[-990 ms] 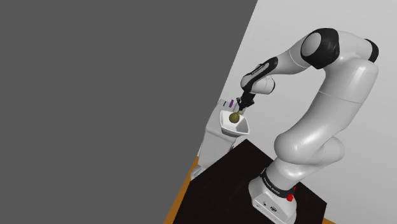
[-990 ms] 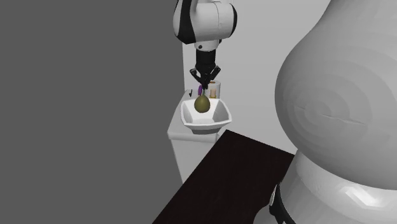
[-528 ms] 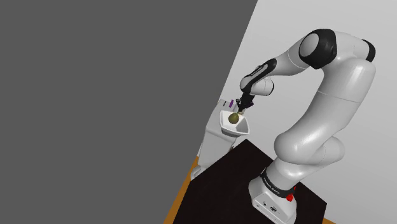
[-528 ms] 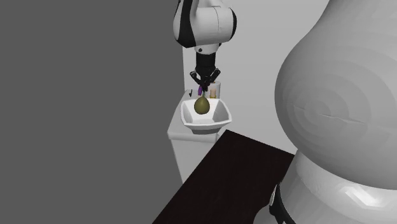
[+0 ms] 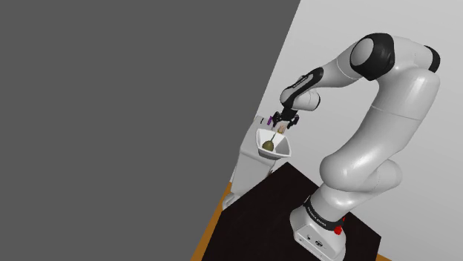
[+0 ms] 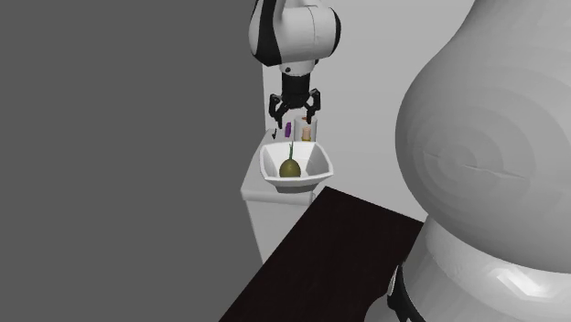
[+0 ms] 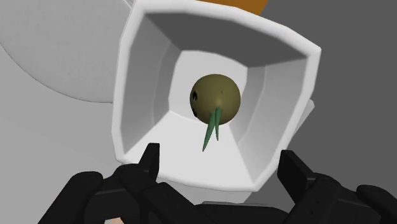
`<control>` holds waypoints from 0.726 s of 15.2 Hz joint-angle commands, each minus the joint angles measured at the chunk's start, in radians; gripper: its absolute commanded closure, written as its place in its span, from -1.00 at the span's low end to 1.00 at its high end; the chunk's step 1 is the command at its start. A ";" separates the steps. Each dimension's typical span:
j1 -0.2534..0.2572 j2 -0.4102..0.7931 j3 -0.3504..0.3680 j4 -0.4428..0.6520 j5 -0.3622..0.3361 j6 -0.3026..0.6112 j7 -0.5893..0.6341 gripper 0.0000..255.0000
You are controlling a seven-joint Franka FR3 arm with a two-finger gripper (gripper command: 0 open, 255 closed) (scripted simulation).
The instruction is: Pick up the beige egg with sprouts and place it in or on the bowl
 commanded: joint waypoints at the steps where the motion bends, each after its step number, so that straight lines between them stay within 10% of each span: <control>1: 0.004 -0.052 -0.005 -0.005 -0.010 -0.047 0.006 -1.00; 11: 0.008 -0.108 -0.008 -0.007 -0.021 -0.101 0.014 -1.00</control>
